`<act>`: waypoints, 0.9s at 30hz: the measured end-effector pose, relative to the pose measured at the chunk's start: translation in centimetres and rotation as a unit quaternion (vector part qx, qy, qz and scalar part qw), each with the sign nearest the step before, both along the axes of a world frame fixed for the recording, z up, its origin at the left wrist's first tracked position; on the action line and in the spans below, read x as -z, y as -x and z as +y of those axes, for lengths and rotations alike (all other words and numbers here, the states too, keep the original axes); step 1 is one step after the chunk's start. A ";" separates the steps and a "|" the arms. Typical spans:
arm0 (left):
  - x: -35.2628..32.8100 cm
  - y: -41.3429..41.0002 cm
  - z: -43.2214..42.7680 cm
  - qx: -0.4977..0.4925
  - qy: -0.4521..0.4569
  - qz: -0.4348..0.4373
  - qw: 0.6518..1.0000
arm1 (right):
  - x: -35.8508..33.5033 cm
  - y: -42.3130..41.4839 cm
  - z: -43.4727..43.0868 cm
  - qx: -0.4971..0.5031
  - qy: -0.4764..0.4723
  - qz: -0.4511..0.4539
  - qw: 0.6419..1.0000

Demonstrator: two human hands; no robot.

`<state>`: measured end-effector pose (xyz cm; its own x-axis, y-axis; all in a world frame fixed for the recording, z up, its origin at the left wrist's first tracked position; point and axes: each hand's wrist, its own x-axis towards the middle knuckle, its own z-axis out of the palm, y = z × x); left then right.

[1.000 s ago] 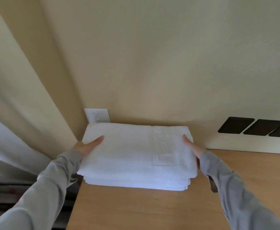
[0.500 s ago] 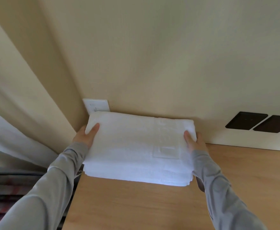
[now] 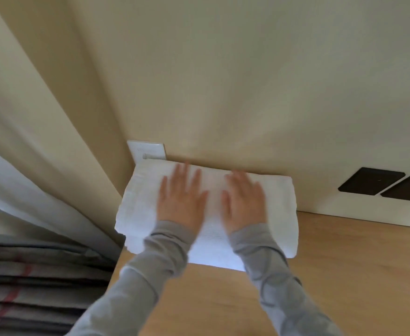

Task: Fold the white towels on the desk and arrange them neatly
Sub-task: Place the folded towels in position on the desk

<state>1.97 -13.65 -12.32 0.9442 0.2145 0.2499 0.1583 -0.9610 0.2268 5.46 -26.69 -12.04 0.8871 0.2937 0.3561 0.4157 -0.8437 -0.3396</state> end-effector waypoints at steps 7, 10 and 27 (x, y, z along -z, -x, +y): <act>3.4 0.1 6.8 -0.007 -0.046 0.123 0.991 | 3.5 -2.6 -5.1 -0.001 0.194 0.095 0.976; 4.2 0.6 8.0 0.006 -0.042 0.134 0.990 | 4.2 -2.5 -6.0 -0.006 0.197 0.087 0.977; 5.0 0.0 8.0 0.009 -0.020 0.142 0.990 | 3.1 -3.4 -6.7 0.051 0.179 0.221 0.957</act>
